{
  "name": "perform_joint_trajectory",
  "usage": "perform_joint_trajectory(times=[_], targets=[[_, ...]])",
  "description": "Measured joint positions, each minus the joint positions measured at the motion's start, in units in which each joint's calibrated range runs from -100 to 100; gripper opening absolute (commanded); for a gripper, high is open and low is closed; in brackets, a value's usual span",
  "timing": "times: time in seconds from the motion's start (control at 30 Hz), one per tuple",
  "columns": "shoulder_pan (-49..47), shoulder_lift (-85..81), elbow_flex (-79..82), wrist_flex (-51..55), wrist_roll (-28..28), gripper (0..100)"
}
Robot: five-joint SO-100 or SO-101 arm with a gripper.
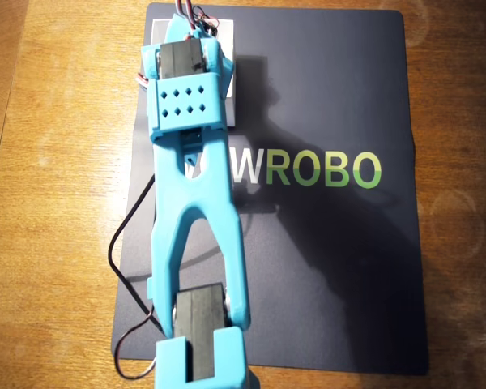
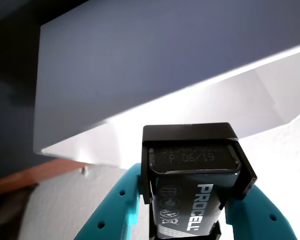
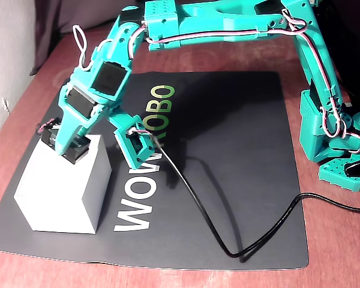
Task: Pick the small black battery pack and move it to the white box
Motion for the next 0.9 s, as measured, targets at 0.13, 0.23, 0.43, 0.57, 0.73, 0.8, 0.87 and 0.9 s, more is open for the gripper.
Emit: perform_joint_trajectory(times=[0.13,0.23,0.43,0.57,0.73,0.8,0.87,0.9], targets=[[0.0,0.0,0.0,0.0,0.0,8],[0.0,0.0,0.0,-0.78,0.0,14],[0.12,0.0,-0.09,-2.53,0.05,20],[0.0,0.0,-0.09,-2.62,-0.11,20],[0.37,0.0,-0.18,-2.62,-0.11,20],[0.74,0.0,-0.18,-2.62,0.05,20],[0.99,0.0,-0.27,-2.62,-0.11,20],[1.48,0.0,-0.27,-2.62,-0.11,20]])
